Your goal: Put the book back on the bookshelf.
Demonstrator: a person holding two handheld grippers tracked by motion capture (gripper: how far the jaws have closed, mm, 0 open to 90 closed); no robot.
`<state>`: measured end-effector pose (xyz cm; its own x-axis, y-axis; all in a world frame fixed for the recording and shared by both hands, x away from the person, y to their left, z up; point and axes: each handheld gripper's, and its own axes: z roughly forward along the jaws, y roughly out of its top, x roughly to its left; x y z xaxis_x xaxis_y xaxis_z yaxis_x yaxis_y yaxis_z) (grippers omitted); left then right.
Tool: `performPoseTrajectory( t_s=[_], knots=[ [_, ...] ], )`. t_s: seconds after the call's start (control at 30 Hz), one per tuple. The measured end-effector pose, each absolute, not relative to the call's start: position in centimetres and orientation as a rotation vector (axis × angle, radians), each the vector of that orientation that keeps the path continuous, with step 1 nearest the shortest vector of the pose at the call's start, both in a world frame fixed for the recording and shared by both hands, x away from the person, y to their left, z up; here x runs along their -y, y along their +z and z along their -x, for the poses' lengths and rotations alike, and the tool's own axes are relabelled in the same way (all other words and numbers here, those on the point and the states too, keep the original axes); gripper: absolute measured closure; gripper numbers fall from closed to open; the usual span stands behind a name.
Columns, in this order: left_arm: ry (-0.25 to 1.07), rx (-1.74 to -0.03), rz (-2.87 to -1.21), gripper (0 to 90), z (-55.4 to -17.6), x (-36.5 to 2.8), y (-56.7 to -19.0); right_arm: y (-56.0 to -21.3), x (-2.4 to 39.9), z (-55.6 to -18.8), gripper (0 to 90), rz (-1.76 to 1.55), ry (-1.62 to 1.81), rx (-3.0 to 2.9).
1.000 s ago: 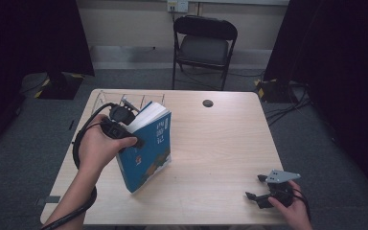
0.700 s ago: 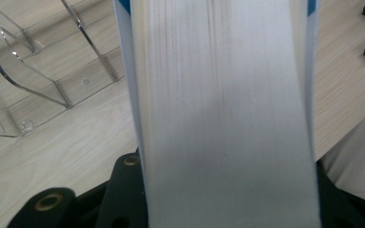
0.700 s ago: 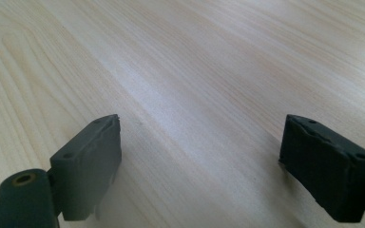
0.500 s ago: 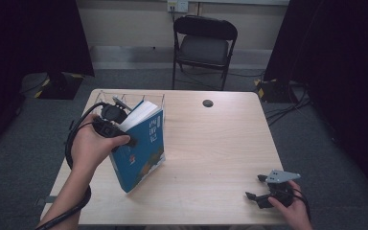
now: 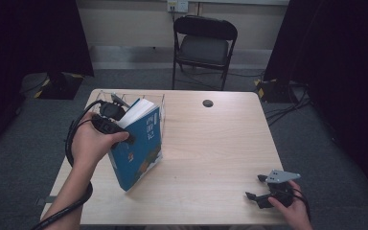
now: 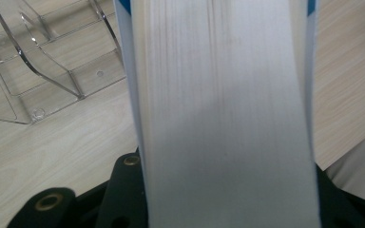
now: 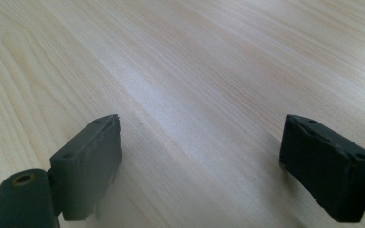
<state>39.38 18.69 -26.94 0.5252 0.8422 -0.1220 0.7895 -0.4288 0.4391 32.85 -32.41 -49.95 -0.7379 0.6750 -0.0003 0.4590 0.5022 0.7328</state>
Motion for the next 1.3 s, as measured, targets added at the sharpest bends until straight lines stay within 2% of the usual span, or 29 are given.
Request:
performPoseTrajectory(
  t_s=[1.3],
  knots=[
    [0.22,-1.441,-2.255,62.1,-41.9,-18.3,-26.9,-50.0,32.4,-32.9,13.3,-0.955,1.079,-2.466]
  ],
)
